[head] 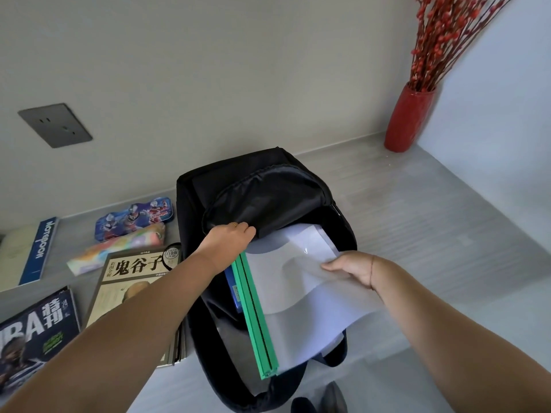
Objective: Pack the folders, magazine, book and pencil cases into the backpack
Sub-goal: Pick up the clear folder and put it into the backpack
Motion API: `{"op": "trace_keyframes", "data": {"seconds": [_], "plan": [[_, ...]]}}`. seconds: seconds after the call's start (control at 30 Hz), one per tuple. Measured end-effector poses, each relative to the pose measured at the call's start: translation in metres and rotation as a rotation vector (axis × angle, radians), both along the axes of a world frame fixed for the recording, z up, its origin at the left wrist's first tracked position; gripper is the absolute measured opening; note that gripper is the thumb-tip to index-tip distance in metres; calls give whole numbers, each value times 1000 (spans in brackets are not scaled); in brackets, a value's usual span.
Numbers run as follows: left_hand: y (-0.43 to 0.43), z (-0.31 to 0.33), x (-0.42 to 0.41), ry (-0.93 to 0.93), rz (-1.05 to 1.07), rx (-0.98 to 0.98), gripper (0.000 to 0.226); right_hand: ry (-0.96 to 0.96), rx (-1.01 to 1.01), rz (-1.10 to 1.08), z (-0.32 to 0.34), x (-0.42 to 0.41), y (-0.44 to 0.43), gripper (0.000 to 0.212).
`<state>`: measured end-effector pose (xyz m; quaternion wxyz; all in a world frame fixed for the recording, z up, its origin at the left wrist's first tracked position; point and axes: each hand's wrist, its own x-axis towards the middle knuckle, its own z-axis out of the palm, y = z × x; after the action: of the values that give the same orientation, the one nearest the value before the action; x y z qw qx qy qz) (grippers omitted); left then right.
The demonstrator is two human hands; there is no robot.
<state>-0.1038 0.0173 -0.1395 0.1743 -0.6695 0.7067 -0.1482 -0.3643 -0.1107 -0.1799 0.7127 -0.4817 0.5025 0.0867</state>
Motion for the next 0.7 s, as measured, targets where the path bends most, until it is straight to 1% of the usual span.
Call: {"op": "trace_keyframes", "data": {"seconds": [0.1, 0.13, 0.17, 0.23, 0.3, 0.4, 0.47, 0.63, 0.7], "plan": [[0, -3, -2, 11, -5, -91, 46, 61, -215, 64, 1, 11, 8, 41], [-1, -5, -6, 22, 9, -125, 45, 62, -279, 91, 3, 13, 10, 45], [-4, -7, -10, 30, 40, -143, 46, 42, -335, 106, 5, 14, 13, 47], [-11, -11, -19, 42, 146, -122, 51, -58, -401, 94, 10, 14, 20, 45], [-22, -14, -29, 53, 240, -108, 51, -112, -332, 69, 14, 7, 27, 39], [-39, -13, -40, 98, 307, -69, 36, -88, -158, 83, 11, -8, 35, 34], [-45, -12, -42, 119, 308, -27, 29, -67, -85, 122, 8, -16, 31, 32], [-45, -10, -38, 155, 284, 5, 26, -35, 67, 220, 7, -7, 16, 38], [-46, -8, -37, 172, 300, 13, 24, -24, 101, 255, 6, -1, 13, 36]]}}
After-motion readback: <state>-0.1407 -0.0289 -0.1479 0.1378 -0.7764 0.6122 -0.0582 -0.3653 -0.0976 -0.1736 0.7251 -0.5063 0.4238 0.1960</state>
